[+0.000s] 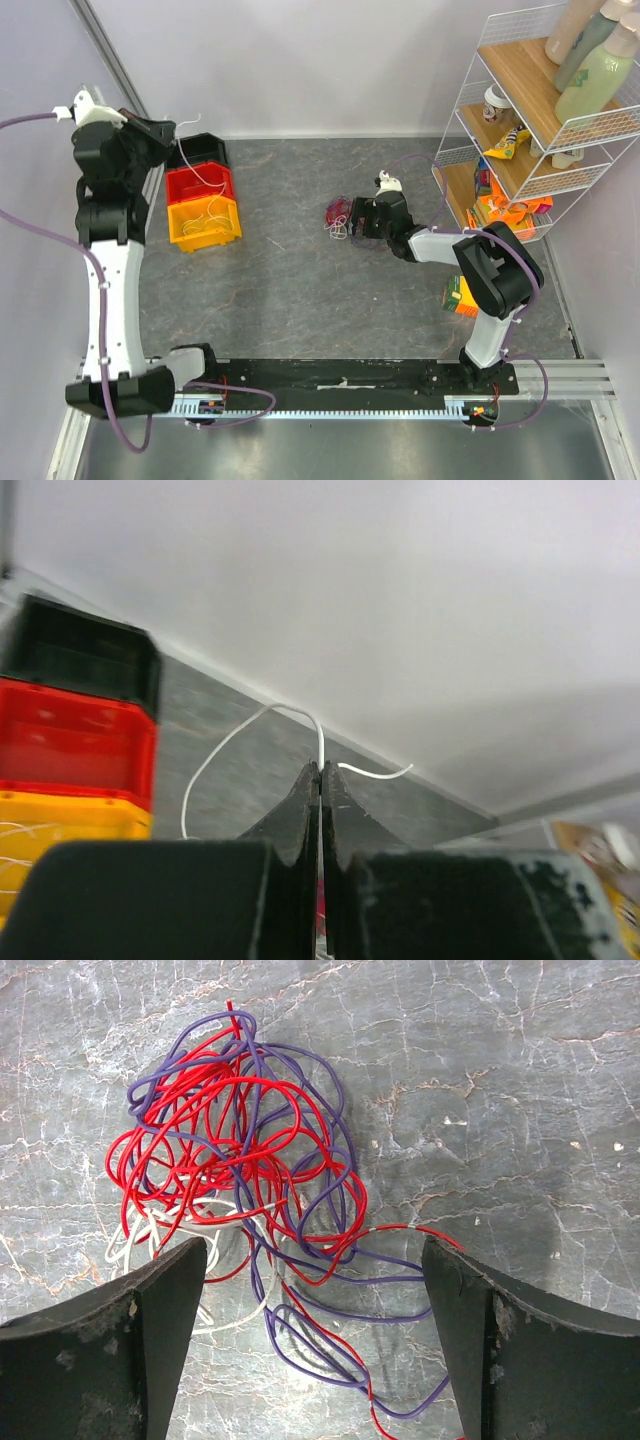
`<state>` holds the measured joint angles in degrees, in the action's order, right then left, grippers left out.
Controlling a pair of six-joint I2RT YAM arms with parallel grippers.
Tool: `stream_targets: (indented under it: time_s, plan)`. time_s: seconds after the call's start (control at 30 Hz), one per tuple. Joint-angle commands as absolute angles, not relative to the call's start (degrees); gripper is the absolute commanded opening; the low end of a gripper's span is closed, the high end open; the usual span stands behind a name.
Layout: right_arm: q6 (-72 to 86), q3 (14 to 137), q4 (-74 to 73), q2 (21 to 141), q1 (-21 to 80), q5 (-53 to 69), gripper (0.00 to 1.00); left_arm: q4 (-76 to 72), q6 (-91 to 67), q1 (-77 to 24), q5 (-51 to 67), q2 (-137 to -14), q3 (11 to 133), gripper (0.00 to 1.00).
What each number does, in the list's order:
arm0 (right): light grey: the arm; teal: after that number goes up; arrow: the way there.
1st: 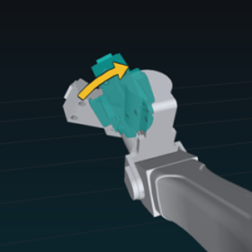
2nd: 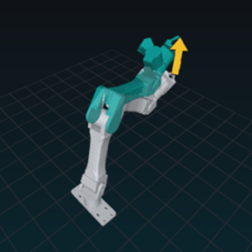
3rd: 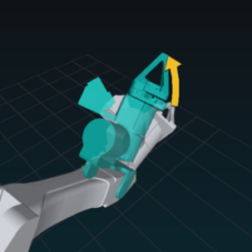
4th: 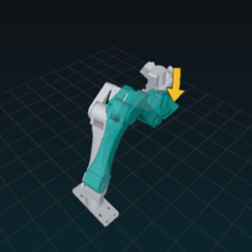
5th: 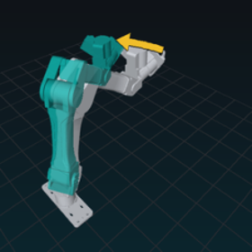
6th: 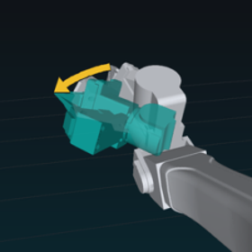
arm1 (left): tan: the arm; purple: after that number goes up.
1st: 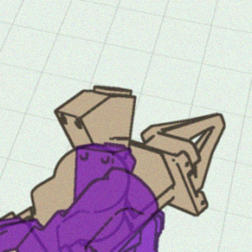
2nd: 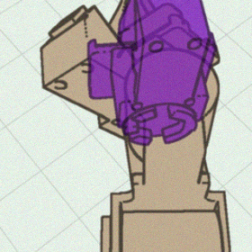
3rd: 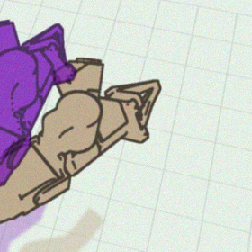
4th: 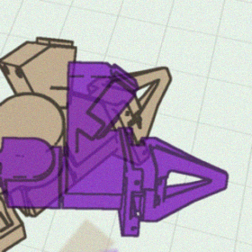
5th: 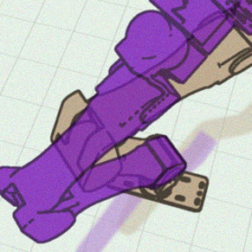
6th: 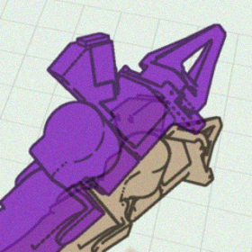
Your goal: Untangle the cables
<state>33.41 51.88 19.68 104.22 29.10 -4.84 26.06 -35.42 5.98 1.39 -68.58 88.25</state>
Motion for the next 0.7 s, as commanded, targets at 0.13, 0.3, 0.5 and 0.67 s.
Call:
stream_targets:
  time_s: [0.13, 0.3, 0.5, 0.67]
  plan:
    - [33.14, 53.88, 21.18, 104.85, 29.27, -4.66, 0.96, 1.52, -58.51, 6.15, 34.60, -59.93, 70.94, 0.02]
    - [33.31, 53.70, 21.36, 104.59, 29.27, -4.48, 0.96, 4.73, -54.24, 6.15, 34.11, -65.99, 74.78, 0.02]
    - [33.22, 53.79, 21.27, 104.76, 29.27, -4.48, 0.96, 6.50, -51.86, 6.15, 33.76, -69.43, 77.00, 0.02]
    - [33.14, 53.88, 21.36, 104.85, 29.18, -4.39, 0.96, 15.71, -42.47, 6.06, 20.79, -68.21, 76.74, 0.01]
